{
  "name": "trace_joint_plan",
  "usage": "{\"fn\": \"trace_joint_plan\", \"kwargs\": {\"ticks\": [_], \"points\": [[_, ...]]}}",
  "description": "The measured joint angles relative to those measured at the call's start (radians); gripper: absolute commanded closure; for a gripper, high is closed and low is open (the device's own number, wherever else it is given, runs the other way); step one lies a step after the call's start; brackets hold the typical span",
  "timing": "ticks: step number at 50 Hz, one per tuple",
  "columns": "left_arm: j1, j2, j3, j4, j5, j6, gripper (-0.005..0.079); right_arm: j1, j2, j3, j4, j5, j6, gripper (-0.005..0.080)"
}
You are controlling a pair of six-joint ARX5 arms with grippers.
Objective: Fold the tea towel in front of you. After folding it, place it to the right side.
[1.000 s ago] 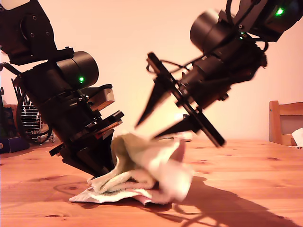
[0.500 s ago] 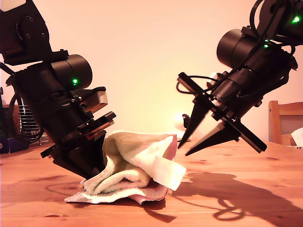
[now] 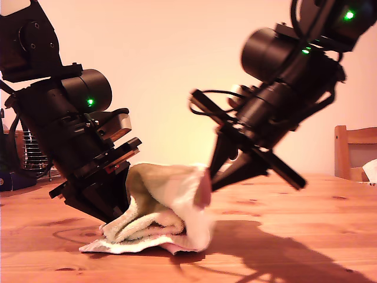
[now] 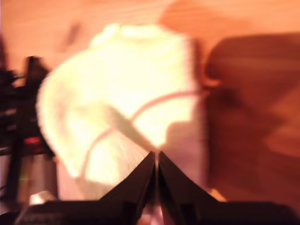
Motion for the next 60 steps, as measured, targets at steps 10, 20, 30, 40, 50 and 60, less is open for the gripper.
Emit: {"fn": "trace_joint_plan", "kwargs": {"ticks": [10,20,30,40,50,60], "points": [[0.000,0.001,-0.002,-0.011,0.034,-0.008,0.0764,0.033,0.000,0.000,0.059,0.000,0.063,0.0763],[-0.010,0.002,-0.004,-0.022,0.101,-0.069,0.0764,0.079,0.000,0.000,0.082,0.012,0.099,0.0763],[-0.027,0.004,-0.010,-0.063,0.172,-0.087,0.0764,0.105,0.031,0.000,0.097,0.038,0.122,0.0763],[-0.021,0.007,-0.011,-0.114,0.250,-0.086,0.0764,0.106,0.083,0.000,0.092,0.063,0.118,0.0763],[0.002,-0.056,-0.017,-0.158,0.279,-0.083,0.0764,0.102,0.082,0.000,0.098,0.056,0.098,0.0763],[0.024,-0.245,-0.017,-0.220,0.233,-0.052,0.0764,0.094,0.082,0.000,0.153,-0.028,0.099,0.0763]]}}
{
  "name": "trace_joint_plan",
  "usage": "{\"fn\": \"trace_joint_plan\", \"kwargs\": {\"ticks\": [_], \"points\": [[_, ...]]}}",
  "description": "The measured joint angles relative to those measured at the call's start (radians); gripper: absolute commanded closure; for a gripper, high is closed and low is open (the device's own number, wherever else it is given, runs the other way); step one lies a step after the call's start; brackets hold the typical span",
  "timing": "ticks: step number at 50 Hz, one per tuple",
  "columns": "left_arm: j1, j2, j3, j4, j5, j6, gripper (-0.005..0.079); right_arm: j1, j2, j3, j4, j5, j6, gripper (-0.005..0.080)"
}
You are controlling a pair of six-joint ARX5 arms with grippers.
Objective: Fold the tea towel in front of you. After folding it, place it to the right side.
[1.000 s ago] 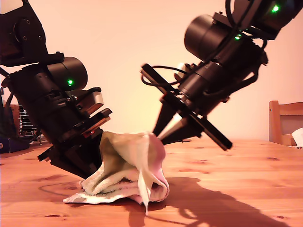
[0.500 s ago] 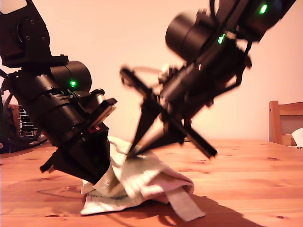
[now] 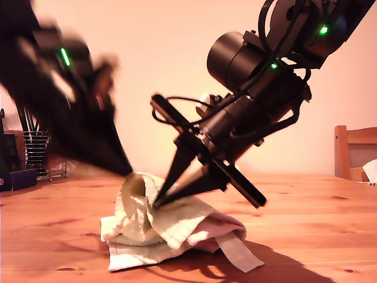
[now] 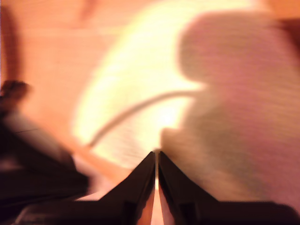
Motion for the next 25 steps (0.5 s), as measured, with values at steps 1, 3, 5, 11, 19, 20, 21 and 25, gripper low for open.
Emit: {"fn": "trace_joint_plan", "kwargs": {"ticks": [1,3,5,11,19,20,21,25], "points": [[0.002,-0.011,0.000,-0.002,-0.015,0.005,0.0764,0.000,0.000,0.000,0.004,0.000,0.000,0.0763],[0.003,-0.030,0.000,-0.006,-0.061,0.007,0.0764,-0.003,0.000,0.000,0.010,-0.001,0.000,0.0763],[0.003,-0.037,0.000,-0.009,-0.100,0.012,0.0764,-0.005,0.000,0.000,0.020,-0.003,-0.001,0.0763],[0.005,-0.035,0.000,-0.014,-0.196,0.022,0.0764,-0.016,0.000,0.000,0.057,0.016,-0.008,0.0763],[0.008,-0.035,0.000,-0.007,-0.219,0.023,0.0764,-0.032,0.000,0.000,0.066,0.105,-0.054,0.0763],[0.008,-0.035,0.000,0.000,-0.221,0.023,0.0764,-0.032,0.000,0.000,0.068,0.116,-0.055,0.0763],[0.008,-0.035,0.000,0.005,-0.222,0.023,0.0764,-0.032,0.000,0.000,0.069,0.122,-0.055,0.0763],[0.008,-0.035,0.000,0.016,-0.225,0.023,0.0764,-0.038,0.000,0.000,0.080,0.134,-0.057,0.0763]]}}
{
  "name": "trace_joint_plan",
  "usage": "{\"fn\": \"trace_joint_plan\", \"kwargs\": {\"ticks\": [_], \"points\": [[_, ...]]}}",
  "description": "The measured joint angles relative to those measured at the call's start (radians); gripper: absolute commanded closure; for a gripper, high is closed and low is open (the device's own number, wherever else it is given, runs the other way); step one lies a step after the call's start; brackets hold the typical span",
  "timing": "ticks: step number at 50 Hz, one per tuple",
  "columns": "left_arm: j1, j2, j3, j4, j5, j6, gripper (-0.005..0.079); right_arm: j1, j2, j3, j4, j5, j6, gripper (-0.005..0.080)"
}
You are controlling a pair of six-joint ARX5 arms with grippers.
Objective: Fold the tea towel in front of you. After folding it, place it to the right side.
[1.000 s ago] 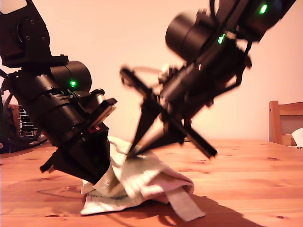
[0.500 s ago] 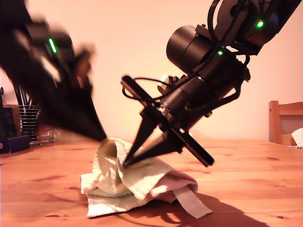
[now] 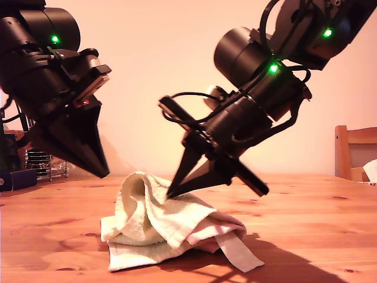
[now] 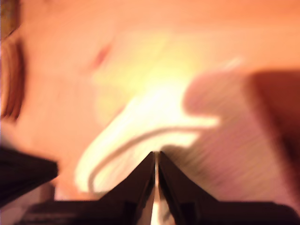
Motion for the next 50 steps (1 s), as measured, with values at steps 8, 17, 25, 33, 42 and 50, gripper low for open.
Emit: {"fn": "trace_joint_plan", "kwargs": {"ticks": [8,17,25,33,42,50], "points": [[0.000,0.000,0.000,0.006,-0.003,0.000,0.0764,0.004,0.031,0.002,0.068,-0.010,0.024,0.0763],[0.000,0.000,0.000,0.007,-0.003,0.000,0.0764,0.018,0.118,0.010,0.088,-0.029,0.058,0.0763],[0.000,0.000,0.000,0.006,-0.003,0.000,0.0764,0.021,0.125,0.017,0.068,-0.027,0.068,0.0763],[0.000,0.000,0.000,0.005,-0.003,0.000,0.0764,0.011,0.115,0.043,-0.050,-0.011,-0.011,0.0763],[0.000,0.000,0.000,0.003,-0.003,0.003,0.0764,-0.032,0.084,0.068,-0.230,0.051,-0.165,0.0763],[0.000,0.000,0.000,0.001,-0.003,0.011,0.0764,-0.088,0.042,0.085,-0.380,0.223,-0.285,0.0763]]}}
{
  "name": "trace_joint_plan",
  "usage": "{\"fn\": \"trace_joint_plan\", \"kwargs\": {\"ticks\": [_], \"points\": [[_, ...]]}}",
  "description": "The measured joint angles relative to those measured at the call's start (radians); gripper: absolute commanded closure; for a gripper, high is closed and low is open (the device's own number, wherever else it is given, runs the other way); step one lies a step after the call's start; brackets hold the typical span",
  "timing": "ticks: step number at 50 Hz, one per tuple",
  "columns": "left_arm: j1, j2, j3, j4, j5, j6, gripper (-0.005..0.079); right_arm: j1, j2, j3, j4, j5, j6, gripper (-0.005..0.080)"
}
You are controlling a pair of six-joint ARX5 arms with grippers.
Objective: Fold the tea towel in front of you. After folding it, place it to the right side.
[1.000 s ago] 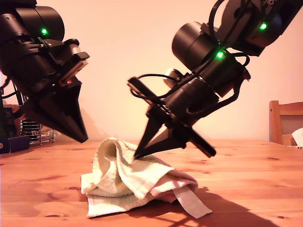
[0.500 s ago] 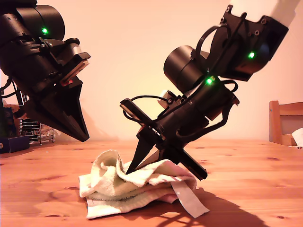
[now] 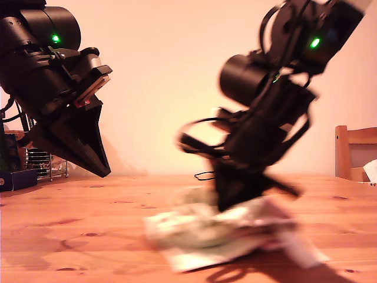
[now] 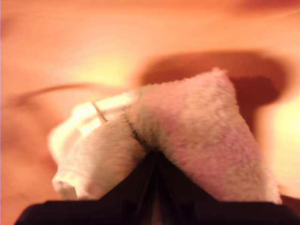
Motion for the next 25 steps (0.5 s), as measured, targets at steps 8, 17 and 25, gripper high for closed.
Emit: {"fn": "trace_joint_plan", "kwargs": {"ticks": [8,17,25], "points": [[0.000,0.000,0.000,-0.010,0.000,0.014,0.0764,-0.056,-0.020,0.021,-0.142,0.246,-0.132,0.0763],[0.000,0.000,0.000,-0.010,0.000,0.014,0.0764,-0.097,-0.013,0.015,-0.290,0.588,-0.211,0.0763],[0.000,0.000,0.000,-0.009,0.000,0.014,0.0764,-0.135,-0.007,0.006,-0.327,0.650,-0.213,0.0763]]}}
